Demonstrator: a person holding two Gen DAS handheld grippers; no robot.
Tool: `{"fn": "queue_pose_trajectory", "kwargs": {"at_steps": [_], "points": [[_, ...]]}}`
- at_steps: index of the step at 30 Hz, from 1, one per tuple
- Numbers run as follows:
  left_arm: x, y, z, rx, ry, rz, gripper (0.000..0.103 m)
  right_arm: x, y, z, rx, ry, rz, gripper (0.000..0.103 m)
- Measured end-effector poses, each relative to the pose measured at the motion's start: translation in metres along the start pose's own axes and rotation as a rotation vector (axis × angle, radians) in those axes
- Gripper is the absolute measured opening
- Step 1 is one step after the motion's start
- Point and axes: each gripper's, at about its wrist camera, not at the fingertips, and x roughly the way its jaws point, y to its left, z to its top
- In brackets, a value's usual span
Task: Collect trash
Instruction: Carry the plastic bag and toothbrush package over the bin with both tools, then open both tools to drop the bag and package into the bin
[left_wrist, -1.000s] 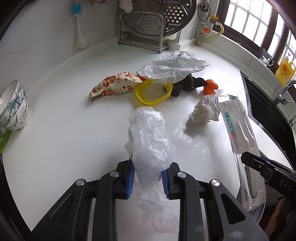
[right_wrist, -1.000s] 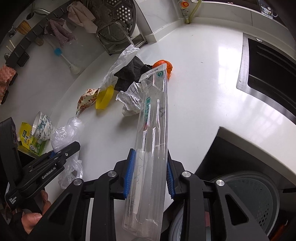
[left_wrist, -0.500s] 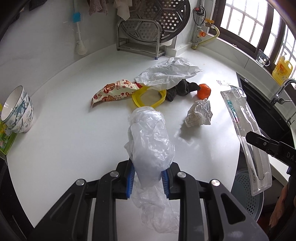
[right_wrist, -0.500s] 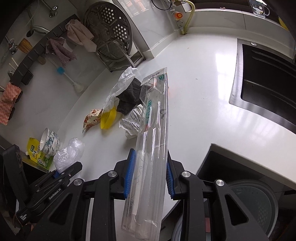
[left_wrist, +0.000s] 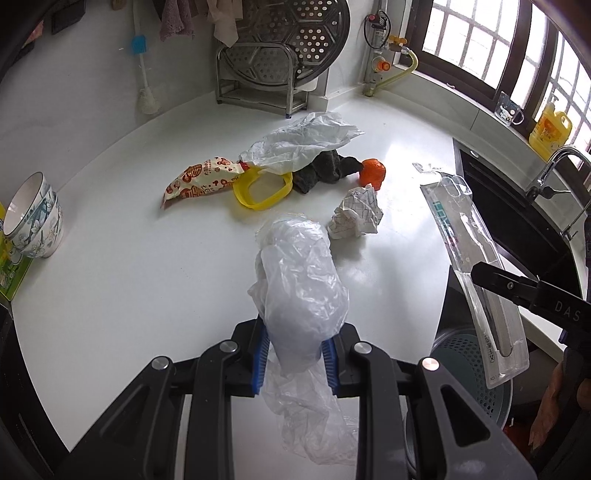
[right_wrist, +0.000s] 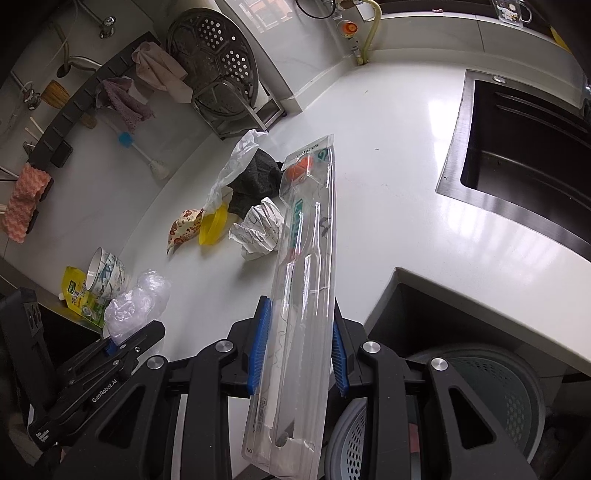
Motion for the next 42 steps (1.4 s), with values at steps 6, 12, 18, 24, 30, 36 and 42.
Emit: {"fn": "queue_pose_trajectory", "kwargs": {"at_steps": [6,12,18,24,30,36,42], "points": [[-0.011,-0.031,-0.015,0.014,0.007,-0.007,0.025,-0.020,-0.013,-0.017,-0.013,0.026,0.016,0.029],[-0.020,-0.070,-0.031,0.043,0.023,-0.019,0.025,-0.047,-0.037,-0.040,-0.026,0.046,0.019,0.029],[-0.023,-0.111,-0.045,0.054,0.045,-0.035,0.025,-0.070,-0.071,-0.062,-0.031,0.080,0.014,0.029],[-0.022,-0.147,-0.059,0.068,0.064,-0.037,0.025,-0.084,-0.105,-0.081,-0.036,0.123,0.007,0.029],[-0.014,-0.178,-0.077,0.073,0.105,-0.036,0.025,-0.089,-0.138,-0.098,-0.022,0.172,0.024,0.029],[0.007,-0.200,-0.101,0.066,0.162,-0.037,0.025,-0.082,-0.159,-0.117,-0.047,0.251,0.040,0.029],[0.031,-0.210,-0.124,0.052,0.219,-0.024,0.025,-0.066,-0.166,-0.133,-0.075,0.349,0.059,0.028]]}}
